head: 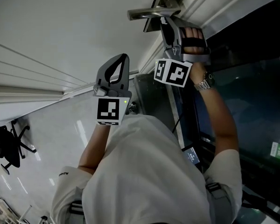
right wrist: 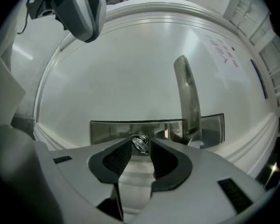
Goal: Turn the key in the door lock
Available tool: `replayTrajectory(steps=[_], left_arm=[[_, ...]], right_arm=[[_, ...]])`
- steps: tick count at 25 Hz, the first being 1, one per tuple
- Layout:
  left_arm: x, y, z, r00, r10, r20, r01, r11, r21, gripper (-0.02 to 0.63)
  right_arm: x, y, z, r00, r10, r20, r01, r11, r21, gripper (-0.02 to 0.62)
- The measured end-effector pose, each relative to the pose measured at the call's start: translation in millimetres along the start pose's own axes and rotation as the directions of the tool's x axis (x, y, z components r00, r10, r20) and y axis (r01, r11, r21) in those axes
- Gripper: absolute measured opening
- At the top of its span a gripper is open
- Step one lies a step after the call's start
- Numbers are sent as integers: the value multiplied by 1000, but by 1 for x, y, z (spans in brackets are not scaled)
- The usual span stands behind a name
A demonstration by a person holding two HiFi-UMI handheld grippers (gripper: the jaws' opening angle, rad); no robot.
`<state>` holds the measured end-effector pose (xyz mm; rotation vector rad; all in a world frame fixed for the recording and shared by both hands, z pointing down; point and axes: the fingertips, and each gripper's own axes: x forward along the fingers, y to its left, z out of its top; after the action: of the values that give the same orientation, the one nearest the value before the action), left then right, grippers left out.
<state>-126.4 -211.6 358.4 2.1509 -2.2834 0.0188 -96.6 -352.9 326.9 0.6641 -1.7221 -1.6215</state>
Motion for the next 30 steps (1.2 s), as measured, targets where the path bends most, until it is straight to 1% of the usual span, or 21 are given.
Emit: replayTrajectory(steps=[2, 4, 6, 10, 12, 15, 19, 20, 21, 23, 26, 27, 30], left_arm=[[0, 1, 0, 1000, 0, 4, 0, 1000, -4, 9], [-1, 4, -1, 1000, 8, 4, -8, 1000, -12, 9], [-1, 6, -2, 1000, 11, 2, -11, 1000, -19, 9], [-3, 11, -3, 1000, 12, 3, -12, 1000, -26, 9], [-3, 14, -5, 1000, 16, -1, -16, 999, -29, 9], [-3, 15, -7, 1000, 15, -4, -15, 999, -35, 9], [1, 14, -7, 1000, 2, -4, -2, 999, -34, 9], [2, 14, -7, 1000, -1, -5, 1, 999, -32, 9], [3, 14, -7, 1000, -5, -7, 4, 999, -31, 9], [5, 13, -8, 1000, -10, -10, 10, 1000, -30, 9], [7, 12, -8, 1000, -20, -17, 19, 1000, -24, 9], [7, 12, -8, 1000, -22, -18, 22, 1000, -22, 9], [9, 11, -7, 999, -28, -20, 27, 999, -17, 9]], right_arm=[[3, 1, 2, 1000, 7, 2, -7, 999, -46, 115], [4, 1, 1, 1000, 11, -5, -11, 999, -40, 104], [4, 0, 0, 1000, 8, -23, -8, 1000, 23, 84], [4, -3, 0, 999, -9, -44, 16, 984, 179, 83], [3, -5, 0, 999, -7, -45, 19, 965, 260, 81], [3, -7, 1, 999, -4, -43, 20, 928, 371, 80], [3, -9, 0, 999, -6, -36, 23, 872, 489, 27], [4, -10, -1, 999, -1, -33, 19, 850, 527, 16], [4, -10, -2, 1000, 8, -26, 9, 817, 577, 11], [3, -12, -4, 999, 28, -14, -12, 741, 671, 11], [4, -13, -4, 999, 32, -7, -17, 666, 745, 11], [4, -13, -4, 999, 35, 2, -24, 628, 778, 11], [5, -15, -5, 998, 46, 36, -54, 493, 868, 11]])
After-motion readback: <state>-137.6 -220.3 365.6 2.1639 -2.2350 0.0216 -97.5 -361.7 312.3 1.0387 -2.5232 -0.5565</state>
